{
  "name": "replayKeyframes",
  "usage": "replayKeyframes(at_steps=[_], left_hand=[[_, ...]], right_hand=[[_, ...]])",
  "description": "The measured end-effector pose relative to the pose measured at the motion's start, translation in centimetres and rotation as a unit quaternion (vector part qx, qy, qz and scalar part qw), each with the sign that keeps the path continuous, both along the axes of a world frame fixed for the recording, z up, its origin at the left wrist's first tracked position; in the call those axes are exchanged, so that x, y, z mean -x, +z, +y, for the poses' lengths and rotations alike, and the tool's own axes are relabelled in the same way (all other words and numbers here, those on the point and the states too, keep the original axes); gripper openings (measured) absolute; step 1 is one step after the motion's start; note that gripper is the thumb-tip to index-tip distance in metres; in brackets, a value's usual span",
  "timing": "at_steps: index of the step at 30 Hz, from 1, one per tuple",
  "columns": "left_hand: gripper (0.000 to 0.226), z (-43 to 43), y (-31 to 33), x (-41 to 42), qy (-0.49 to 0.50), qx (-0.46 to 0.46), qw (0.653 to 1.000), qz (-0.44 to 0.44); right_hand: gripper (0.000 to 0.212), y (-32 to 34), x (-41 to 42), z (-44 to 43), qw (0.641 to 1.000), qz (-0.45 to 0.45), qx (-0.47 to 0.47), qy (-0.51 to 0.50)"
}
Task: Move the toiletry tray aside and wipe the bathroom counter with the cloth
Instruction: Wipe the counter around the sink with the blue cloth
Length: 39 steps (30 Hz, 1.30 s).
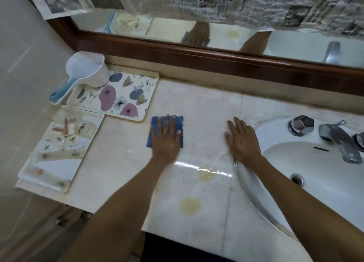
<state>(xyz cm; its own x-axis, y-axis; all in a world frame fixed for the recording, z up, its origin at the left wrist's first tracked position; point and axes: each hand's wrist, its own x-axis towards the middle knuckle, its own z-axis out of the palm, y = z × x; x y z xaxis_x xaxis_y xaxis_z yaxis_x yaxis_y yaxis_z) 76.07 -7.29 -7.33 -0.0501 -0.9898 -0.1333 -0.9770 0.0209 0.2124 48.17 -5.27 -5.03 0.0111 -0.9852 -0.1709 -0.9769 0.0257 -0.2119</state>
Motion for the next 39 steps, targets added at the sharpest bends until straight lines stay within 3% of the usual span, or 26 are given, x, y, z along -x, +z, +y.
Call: replayKeyframes(at_steps=[3,6,8,10,14,17,20,25,27,29,33,35,39], left_hand=[[0.059,4.1,-0.3,1.8,-0.134,-0.002,0.990,0.034],[0.058,5.9,-0.5,-2.0,-0.269,0.002,0.963,0.022],[0.058,4.4,-0.2,-5.2,-0.261,0.010,0.965,0.001],[0.058,2.1,0.2,-6.7,-0.185,-0.008,0.983,0.001],[0.056,0.9,0.4,-2.6,-0.058,-0.011,0.998,0.011],[0.053,2.3,0.6,1.7,-0.100,-0.041,0.991,0.085],[0.051,5.7,1.3,4.9,-0.200,-0.084,0.963,0.161],[0.055,10.4,0.2,3.9,-0.418,-0.036,0.905,0.071],[0.055,7.7,0.0,2.3,-0.402,-0.017,0.915,0.027],[0.056,4.7,0.3,1.5,-0.320,-0.017,0.947,-0.007],[0.058,5.3,-0.1,5.2,-0.184,-0.043,0.982,0.005],[0.058,8.5,-0.3,8.3,-0.201,-0.045,0.978,0.026],[0.056,12.9,-0.4,8.2,-0.353,-0.059,0.932,0.055]], right_hand=[[0.050,0.0,-0.3,0.7,0.999,-0.013,0.024,-0.029],[0.047,0.0,-0.4,1.0,0.998,-0.026,0.040,-0.032],[0.046,-0.1,-0.4,1.0,0.998,-0.030,0.043,-0.032],[0.046,-0.3,-0.4,1.3,0.998,-0.032,0.045,-0.036],[0.043,-0.4,-0.5,2.8,0.996,-0.044,0.063,-0.053],[0.045,-0.3,-0.5,4.1,0.992,-0.064,0.072,-0.086],[0.049,-0.1,-0.3,5.6,0.982,-0.102,0.086,-0.132],[0.052,-0.9,0.6,8.7,0.970,-0.133,0.088,-0.181],[0.052,-1.2,0.8,9.2,0.969,-0.129,0.090,-0.191],[0.053,-1.3,0.9,9.4,0.968,-0.130,0.096,-0.190],[0.057,-1.5,0.8,8.9,0.959,-0.153,0.109,-0.210],[0.057,-1.5,0.9,8.9,0.959,-0.151,0.109,-0.215],[0.050,-1.3,1.2,8.9,0.961,-0.152,0.112,-0.201]])
